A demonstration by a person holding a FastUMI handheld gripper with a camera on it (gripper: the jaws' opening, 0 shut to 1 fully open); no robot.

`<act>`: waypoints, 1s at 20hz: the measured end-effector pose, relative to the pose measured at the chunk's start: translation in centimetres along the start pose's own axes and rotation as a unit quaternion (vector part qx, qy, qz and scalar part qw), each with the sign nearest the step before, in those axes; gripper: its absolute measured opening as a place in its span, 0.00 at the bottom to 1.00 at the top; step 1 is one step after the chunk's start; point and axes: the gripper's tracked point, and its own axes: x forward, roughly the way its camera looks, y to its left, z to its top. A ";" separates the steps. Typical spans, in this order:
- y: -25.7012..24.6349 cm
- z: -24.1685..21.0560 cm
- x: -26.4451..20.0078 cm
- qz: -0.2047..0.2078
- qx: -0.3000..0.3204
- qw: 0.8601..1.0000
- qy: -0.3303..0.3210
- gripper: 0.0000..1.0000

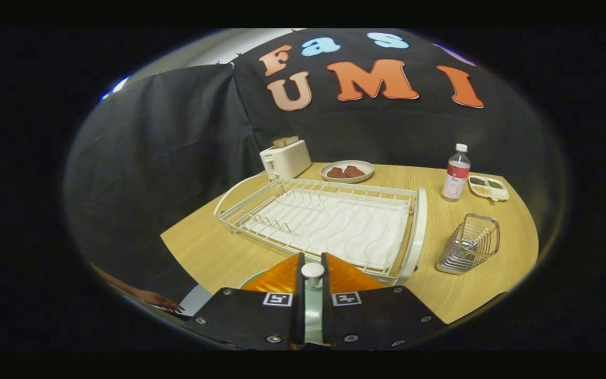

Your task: Take the plate from the dish rack, then take the spoon from the basket and place it into the plate.

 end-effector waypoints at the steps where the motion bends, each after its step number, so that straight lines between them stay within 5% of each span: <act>1: -0.1 -0.3 -0.2 0.001 0.001 1.000 0.003 0.13; 20: -4.0 -8.1 -1.9 -0.034 0.104 0.991 0.082 0.24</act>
